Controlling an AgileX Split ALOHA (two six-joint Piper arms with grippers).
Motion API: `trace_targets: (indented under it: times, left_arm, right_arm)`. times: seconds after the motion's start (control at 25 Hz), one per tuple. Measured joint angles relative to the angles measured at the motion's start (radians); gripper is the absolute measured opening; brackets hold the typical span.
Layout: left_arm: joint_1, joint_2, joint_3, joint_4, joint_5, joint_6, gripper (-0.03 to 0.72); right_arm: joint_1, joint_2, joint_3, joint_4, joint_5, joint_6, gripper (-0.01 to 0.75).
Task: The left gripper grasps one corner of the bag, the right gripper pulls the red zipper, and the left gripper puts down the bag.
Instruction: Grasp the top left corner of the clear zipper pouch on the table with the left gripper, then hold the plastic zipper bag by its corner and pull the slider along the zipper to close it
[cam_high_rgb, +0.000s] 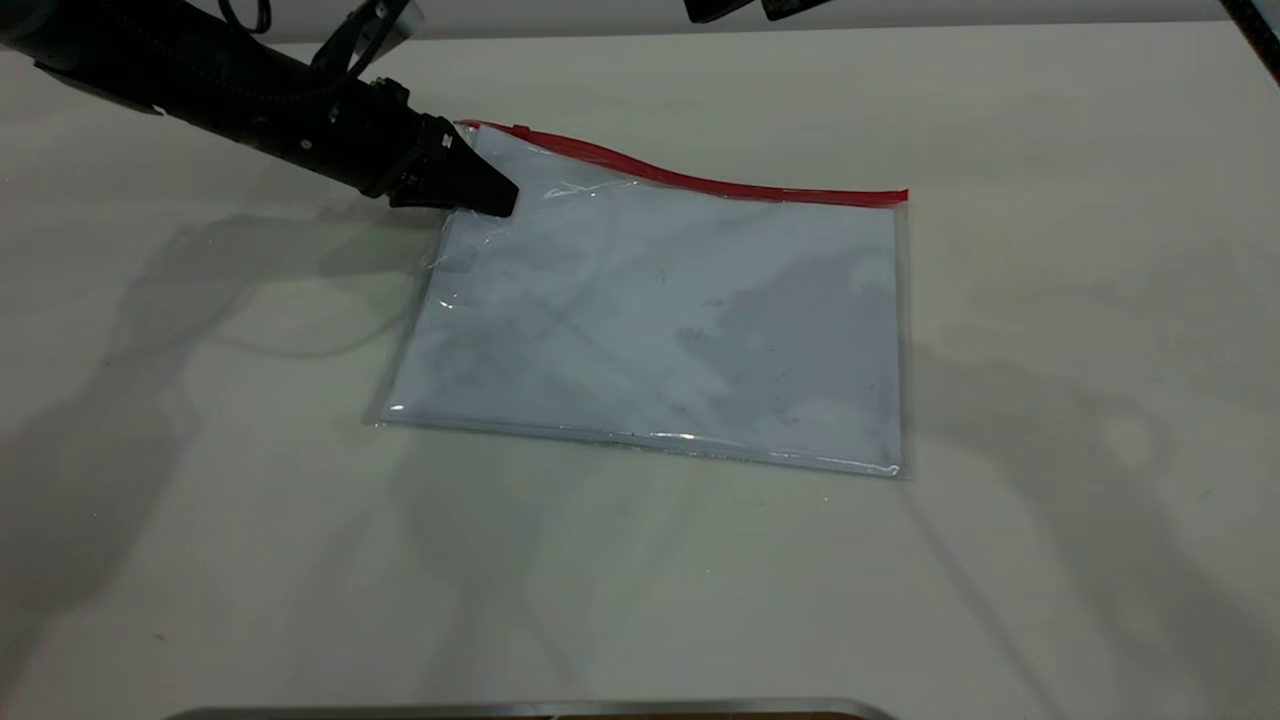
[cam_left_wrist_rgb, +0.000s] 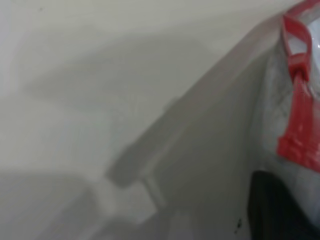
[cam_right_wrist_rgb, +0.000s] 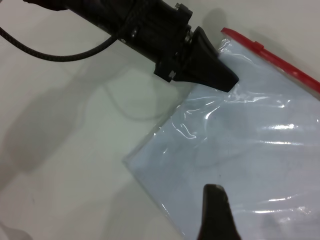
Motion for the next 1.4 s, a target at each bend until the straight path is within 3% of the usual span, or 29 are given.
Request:
trace_targets:
  times: [0.28,0.56,0.92,1.2,1.4]
  left_arm:
    - [0.0,-0.081,0.0,0.035,0.041,0.16,0.052]
    - [0.0,-0.238,0.0,0.174,0.143,0.285,0.051]
    - [-0.001,-0.337,0.0,0.373,0.282,0.289,0.051]
    - [-0.012,-0.337,0.0,0.413,0.292,0.29,0.051]
    - [-0.031,-0.337,0.0,0.437,0.278,0.296,0.051]
  right_arm:
    - [0.0,0.0,-0.01,-0.001,0.053,-0.003,0.549]
    - [0.0,0.027,-0.111,-0.001,0.076,-0.055,0.549]
    - [0.0,0.229,-0.361,0.064,0.187,-0.113,0.549]
    - [0.0,0.435,-0.566,0.072,0.327,-0.139,0.549]
    - [0.0,0.52,-0.64,0.086,0.347,-0.146,0.549]
